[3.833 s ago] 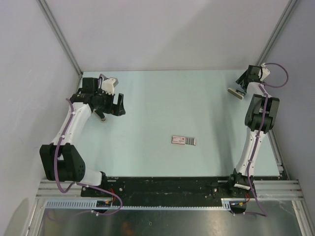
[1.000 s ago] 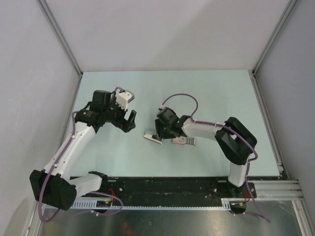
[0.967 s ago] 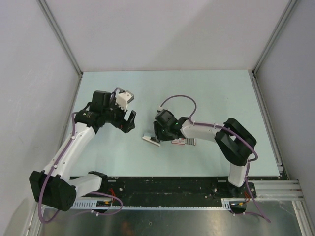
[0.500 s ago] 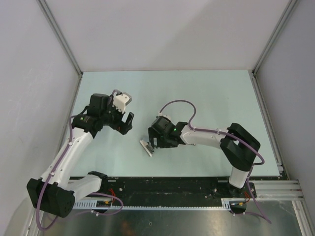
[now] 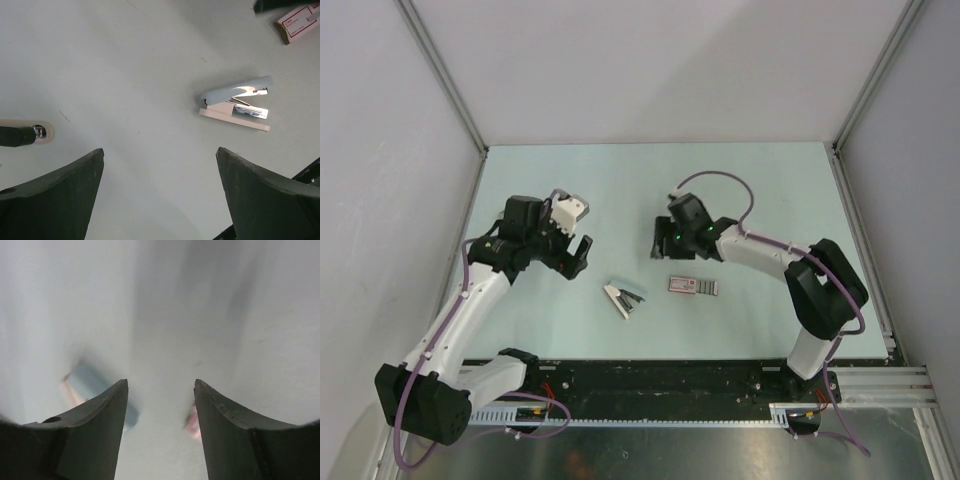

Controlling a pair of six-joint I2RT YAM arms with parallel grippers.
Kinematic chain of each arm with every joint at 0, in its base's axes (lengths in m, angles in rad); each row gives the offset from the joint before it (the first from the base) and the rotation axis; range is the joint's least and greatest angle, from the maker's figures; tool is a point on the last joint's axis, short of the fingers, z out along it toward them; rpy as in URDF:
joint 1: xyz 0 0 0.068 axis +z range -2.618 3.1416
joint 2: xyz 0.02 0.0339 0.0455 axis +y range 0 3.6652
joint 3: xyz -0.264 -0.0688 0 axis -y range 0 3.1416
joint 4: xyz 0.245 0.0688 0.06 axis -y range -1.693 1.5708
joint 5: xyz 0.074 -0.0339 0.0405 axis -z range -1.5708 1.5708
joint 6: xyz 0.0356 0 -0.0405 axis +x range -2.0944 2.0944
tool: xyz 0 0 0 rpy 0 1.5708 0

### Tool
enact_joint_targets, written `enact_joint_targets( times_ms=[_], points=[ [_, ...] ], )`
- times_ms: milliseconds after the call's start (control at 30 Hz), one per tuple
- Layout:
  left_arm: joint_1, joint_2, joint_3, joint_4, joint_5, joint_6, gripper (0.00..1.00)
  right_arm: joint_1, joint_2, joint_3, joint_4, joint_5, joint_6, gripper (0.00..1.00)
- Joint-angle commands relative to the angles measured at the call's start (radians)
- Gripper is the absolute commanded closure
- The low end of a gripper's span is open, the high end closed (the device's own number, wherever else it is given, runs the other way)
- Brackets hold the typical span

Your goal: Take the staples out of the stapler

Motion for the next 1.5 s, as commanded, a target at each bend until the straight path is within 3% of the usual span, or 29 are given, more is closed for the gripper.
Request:
enact_joint_targets(
  times_ms=[0,67,100,133,167,267,333,433,667,1167,1467],
  points=[
    [-0.022,-0.037,-0.004,0.013,0.045,0.008,0.00,-0.059,-0.006,0.022,0.036,0.085,-0.050,0.39],
    [-0.050,-0.047,-0.020,0.014,0.037,0.004,0.00,-0.025,-0.028,0.056,-0.021,0.308,-0.071,0.30],
    [-0.066,-0.049,-0.028,0.015,0.030,0.002,0.01,-0.026,-0.038,0.059,-0.034,0.359,-0.029,0.16],
    [-0.077,-0.049,-0.033,0.016,0.024,0.002,0.01,-0.044,-0.039,0.061,-0.051,0.362,0.036,0.08],
    [-0.085,-0.049,-0.037,0.016,0.021,0.001,0.01,-0.085,-0.036,0.057,-0.049,0.281,0.077,0.09],
    [-0.107,-0.044,-0.047,0.019,0.020,-0.002,0.01,-0.201,0.000,0.023,0.052,-0.041,0.092,0.38],
    [-0.136,-0.041,-0.056,0.023,0.011,-0.008,0.00,-0.137,-0.004,0.042,0.027,0.097,0.015,0.43],
    [-0.196,-0.028,-0.069,0.030,-0.011,-0.029,0.00,0.005,-0.007,0.069,-0.030,0.359,-0.081,0.39],
    [-0.273,0.049,-0.091,0.066,-0.057,-0.091,0.00,0.231,-0.056,-0.035,0.042,0.499,-0.232,0.29],
    [-0.205,0.011,-0.117,0.086,-0.085,-0.089,0.01,0.328,-0.032,-0.127,0.120,0.318,-0.319,0.21],
    [-0.157,0.012,-0.104,0.084,-0.072,-0.071,0.01,0.326,-0.038,-0.130,0.131,0.244,-0.323,0.23]
  ],
)
